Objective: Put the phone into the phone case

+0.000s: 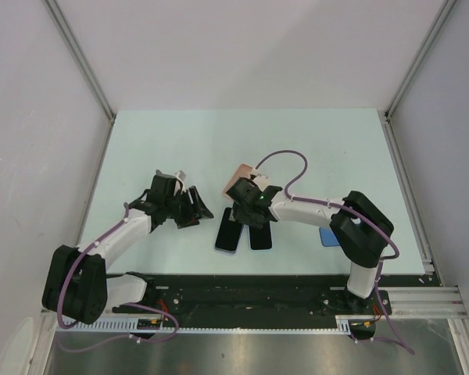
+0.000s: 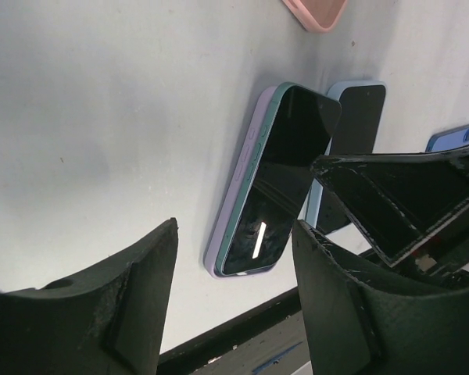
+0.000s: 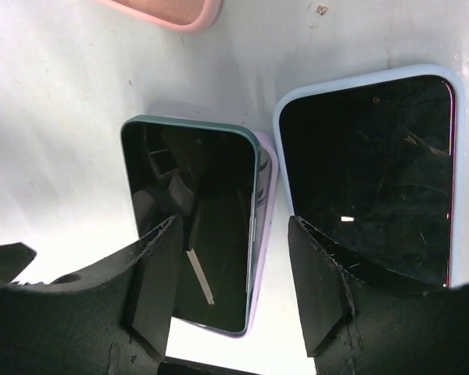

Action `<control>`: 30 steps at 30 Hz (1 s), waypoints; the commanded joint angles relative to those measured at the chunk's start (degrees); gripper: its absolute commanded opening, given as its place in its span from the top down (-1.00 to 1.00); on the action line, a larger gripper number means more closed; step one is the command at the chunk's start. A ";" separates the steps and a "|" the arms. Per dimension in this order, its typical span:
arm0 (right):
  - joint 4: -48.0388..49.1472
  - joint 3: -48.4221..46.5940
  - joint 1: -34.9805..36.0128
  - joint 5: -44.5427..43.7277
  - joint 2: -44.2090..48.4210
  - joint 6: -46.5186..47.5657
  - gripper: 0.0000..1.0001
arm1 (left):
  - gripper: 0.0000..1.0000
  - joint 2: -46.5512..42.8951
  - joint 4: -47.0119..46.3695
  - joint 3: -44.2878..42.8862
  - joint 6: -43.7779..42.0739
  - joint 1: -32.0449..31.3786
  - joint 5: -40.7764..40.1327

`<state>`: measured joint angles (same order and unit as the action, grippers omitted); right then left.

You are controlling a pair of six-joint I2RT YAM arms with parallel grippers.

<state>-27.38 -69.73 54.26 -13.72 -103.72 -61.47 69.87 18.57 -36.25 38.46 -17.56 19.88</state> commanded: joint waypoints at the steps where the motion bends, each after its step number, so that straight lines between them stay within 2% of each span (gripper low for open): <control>1: -0.84 0.04 0.58 -2.28 -1.83 -1.72 -0.21 | -0.29 -0.61 0.15 -1.72 -1.81 0.69 1.04; 5: -0.40 0.04 0.76 -1.93 -2.80 -0.93 -0.20 | -0.30 -1.66 0.68 -1.72 -1.63 0.86 0.34; 7: 2.05 0.04 0.76 -0.71 -3.41 2.75 -0.18 | -0.30 -1.84 1.03 -1.89 -1.54 0.86 0.34; 13: 7.16 0.04 -0.91 7.64 -5.88 11.36 -0.12 | -0.30 -3.59 4.63 -3.65 -2.42 0.95 -3.44; 30: 5.76 -0.05 0.14 2.21 -0.17 8.91 -0.18 | -0.31 -3.78 5.69 -4.62 -2.42 0.95 -3.88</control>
<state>-24.75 -69.76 53.93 -9.72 -106.06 -51.37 66.32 24.38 -38.13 37.01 -17.06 16.64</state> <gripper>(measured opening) 0.589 0.655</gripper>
